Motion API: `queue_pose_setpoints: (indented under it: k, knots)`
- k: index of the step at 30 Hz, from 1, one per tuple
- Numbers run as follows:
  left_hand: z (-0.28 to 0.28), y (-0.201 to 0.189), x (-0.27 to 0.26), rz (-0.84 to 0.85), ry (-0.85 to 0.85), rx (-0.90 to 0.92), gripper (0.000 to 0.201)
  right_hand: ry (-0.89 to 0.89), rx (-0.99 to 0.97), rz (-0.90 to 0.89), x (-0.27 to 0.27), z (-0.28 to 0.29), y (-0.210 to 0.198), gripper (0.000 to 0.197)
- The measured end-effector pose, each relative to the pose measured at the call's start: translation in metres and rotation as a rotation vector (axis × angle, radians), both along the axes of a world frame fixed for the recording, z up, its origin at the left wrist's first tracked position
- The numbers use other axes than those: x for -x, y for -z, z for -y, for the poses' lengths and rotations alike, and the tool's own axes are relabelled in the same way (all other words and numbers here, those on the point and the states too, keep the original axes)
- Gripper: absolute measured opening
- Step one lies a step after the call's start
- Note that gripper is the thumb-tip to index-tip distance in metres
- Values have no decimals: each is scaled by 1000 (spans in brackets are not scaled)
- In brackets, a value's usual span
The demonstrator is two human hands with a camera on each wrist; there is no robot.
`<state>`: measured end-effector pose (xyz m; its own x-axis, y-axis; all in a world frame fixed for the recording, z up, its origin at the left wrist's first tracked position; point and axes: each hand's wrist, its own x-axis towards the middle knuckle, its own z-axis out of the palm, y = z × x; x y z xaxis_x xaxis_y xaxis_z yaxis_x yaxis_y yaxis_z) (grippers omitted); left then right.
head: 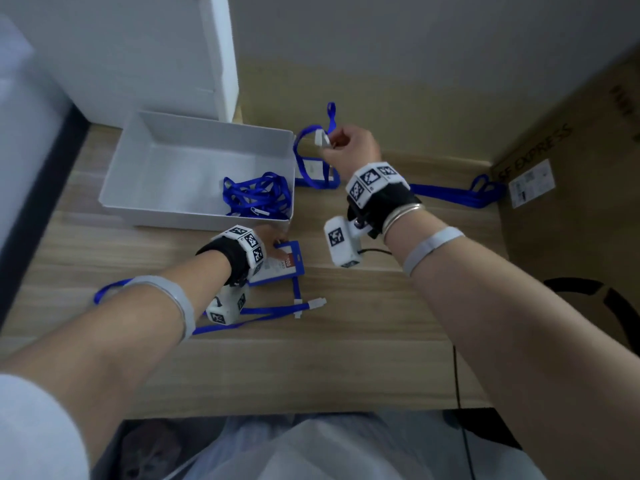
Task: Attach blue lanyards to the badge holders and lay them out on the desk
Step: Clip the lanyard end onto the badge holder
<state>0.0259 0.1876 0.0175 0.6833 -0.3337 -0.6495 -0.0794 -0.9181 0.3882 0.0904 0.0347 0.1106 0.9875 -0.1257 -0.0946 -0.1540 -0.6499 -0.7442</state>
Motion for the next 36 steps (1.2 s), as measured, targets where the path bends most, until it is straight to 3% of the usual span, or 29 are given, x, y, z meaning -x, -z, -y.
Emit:
queue_pose_setpoints:
  k: [3,7,13,18,22,29,33,36]
  knots:
    - [-15,1,0,-31,-39,23,52,-52,-79,78,-17,-28,-26,27]
    - [-35,7,2,-49,-59,44,52,-136,-78,55,-27,-60,-29,22]
    - [-57,14,6,-5,-58,-1,48,-221,132,-123,-14,-86,28,6]
    - [-70,22,12,26,-16,-21,38,-357,348,-275,1,-93,63,29]
    - [-71,20,11,-17,2,0,37,-479,449,-384,3,-92,72,23]
    - [-59,14,10,-4,3,47,38,-240,158,-289,6,-65,63,29]
    - [-40,11,11,-12,10,102,37,-167,181,-296,17,-31,57,26]
    - [-25,10,13,-18,50,74,44,-209,244,-433,39,-4,67,18]
